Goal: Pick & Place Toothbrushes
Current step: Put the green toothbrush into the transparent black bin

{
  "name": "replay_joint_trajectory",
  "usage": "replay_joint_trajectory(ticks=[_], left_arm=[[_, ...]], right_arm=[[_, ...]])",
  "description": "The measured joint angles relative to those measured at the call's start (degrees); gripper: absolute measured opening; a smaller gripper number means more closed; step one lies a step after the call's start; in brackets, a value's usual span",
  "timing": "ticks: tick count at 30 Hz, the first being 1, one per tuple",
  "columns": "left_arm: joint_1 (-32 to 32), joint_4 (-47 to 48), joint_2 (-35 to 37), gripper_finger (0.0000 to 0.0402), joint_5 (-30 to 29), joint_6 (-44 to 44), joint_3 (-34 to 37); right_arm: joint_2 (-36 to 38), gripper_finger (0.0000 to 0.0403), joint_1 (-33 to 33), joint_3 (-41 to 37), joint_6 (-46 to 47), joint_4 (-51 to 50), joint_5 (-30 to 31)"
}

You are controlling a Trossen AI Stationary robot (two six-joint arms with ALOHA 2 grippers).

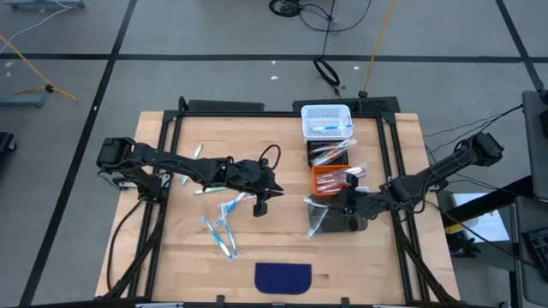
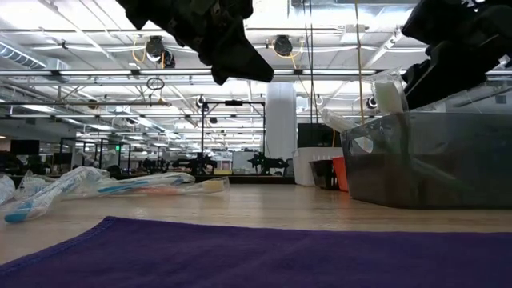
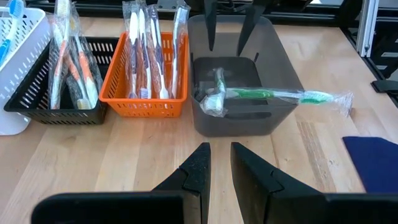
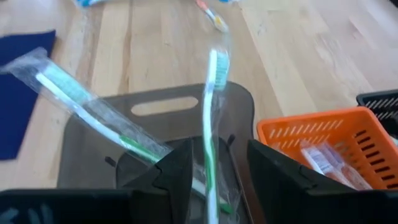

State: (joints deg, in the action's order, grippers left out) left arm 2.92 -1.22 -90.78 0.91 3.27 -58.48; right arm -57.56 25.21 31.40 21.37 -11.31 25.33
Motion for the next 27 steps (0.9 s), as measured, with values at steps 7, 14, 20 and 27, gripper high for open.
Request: replay_joint_trajectory(ticks=[7,14,20,27], left_arm=[[-0.7,12.1,2.1,0.0063,-6.6,4.5,0.0],[-4.4,32.1,6.8,0.0063,-18.5,13.4,0.0],[-9.3,43.2,9.5,0.0063,-20.6,18.0,0.0],[-15.3,47.7,9.5,0.0063,-20.6,19.2,0.4]], right_arm=[[0.0,0.0148,0.0,0.0,-0.3,5.8,-1.8],[-0.5,0.0147,0.0,0.0,-4.8,13.6,-4.8],[-2.5,0.0148,0.0,-0.1,-7.8,17.1,-4.6],[-5.1,0.0147,0.0,-0.1,-9.0,21.1,-4.6]])
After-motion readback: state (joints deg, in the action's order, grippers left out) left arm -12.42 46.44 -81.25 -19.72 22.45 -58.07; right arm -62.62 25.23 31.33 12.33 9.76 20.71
